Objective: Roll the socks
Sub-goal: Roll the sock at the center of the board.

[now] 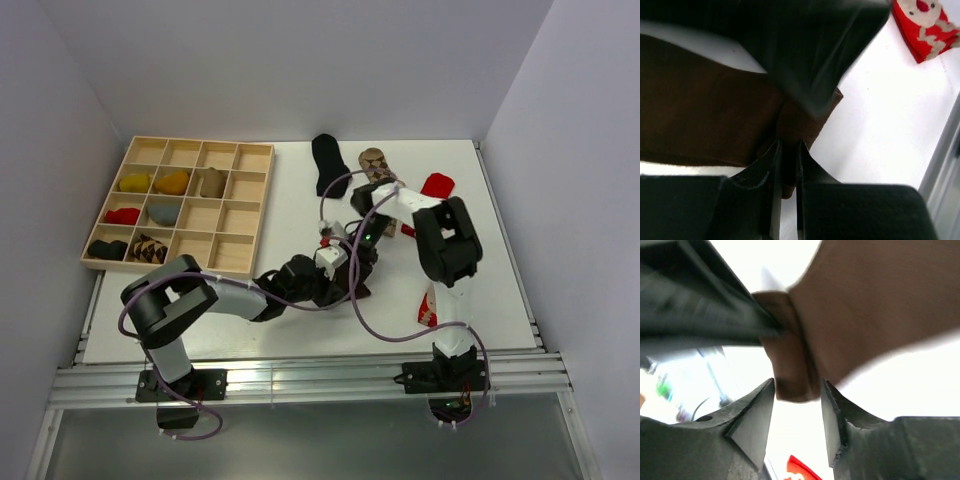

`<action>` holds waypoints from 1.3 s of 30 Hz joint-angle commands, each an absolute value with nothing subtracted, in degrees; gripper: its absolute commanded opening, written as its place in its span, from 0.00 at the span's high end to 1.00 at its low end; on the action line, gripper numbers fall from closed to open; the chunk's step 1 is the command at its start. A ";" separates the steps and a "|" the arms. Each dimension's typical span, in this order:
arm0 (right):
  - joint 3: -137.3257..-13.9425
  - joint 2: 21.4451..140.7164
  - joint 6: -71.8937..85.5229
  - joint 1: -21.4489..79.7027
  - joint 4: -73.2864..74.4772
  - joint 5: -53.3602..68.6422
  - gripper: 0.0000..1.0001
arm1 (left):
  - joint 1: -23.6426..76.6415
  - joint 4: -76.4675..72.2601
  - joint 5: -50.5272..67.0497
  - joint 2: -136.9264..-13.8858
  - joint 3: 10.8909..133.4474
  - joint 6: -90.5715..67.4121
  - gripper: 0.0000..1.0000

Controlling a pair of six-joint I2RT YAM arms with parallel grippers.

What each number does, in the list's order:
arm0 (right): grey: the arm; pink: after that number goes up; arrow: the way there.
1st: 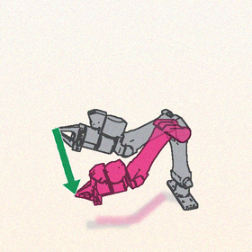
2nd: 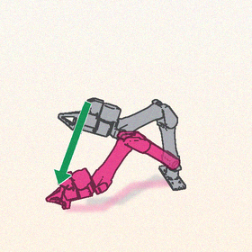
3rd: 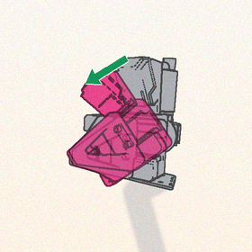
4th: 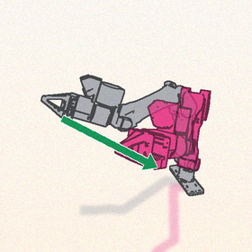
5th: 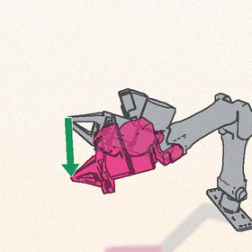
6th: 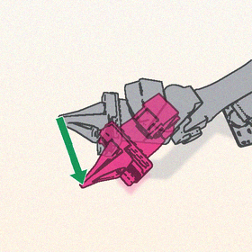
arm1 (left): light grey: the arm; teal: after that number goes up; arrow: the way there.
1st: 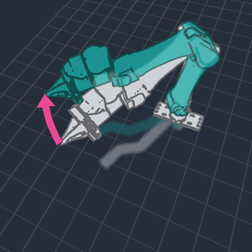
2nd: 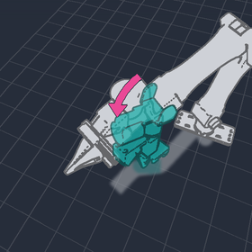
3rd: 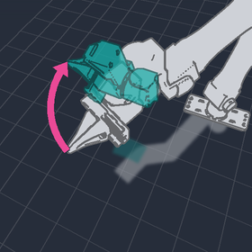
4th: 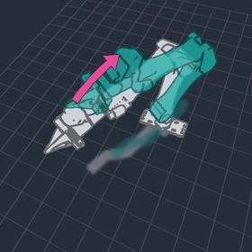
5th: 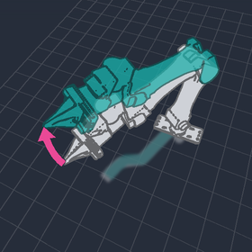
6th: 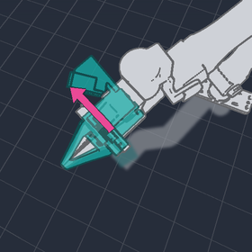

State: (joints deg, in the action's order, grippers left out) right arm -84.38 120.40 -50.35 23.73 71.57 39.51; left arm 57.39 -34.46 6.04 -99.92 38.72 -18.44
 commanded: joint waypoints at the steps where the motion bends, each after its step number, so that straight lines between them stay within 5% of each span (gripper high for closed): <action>1: -82.45 111.02 -47.12 16.73 61.02 44.28 0.50 | 53.54 -30.60 15.19 -100.81 37.52 -22.93 1.00; 10: -70.42 91.87 -47.46 6.42 49.79 44.14 0.49 | 45.10 -25.14 31.63 -106.59 44.46 -31.62 1.00; 21: -39.22 63.57 -58.01 15.98 26.38 31.65 0.37 | 41.05 -17.41 45.52 -115.22 53.35 -41.75 1.00; 39: -26.11 66.61 -58.62 40.95 7.04 14.68 0.33 | 39.37 -11.96 53.96 -121.55 57.22 -42.80 1.00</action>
State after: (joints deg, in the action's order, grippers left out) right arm -27.14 65.32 -58.00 39.13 12.97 18.68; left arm 39.05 -17.52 55.27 -119.13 57.41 -44.49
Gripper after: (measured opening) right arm 0.667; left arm 0.153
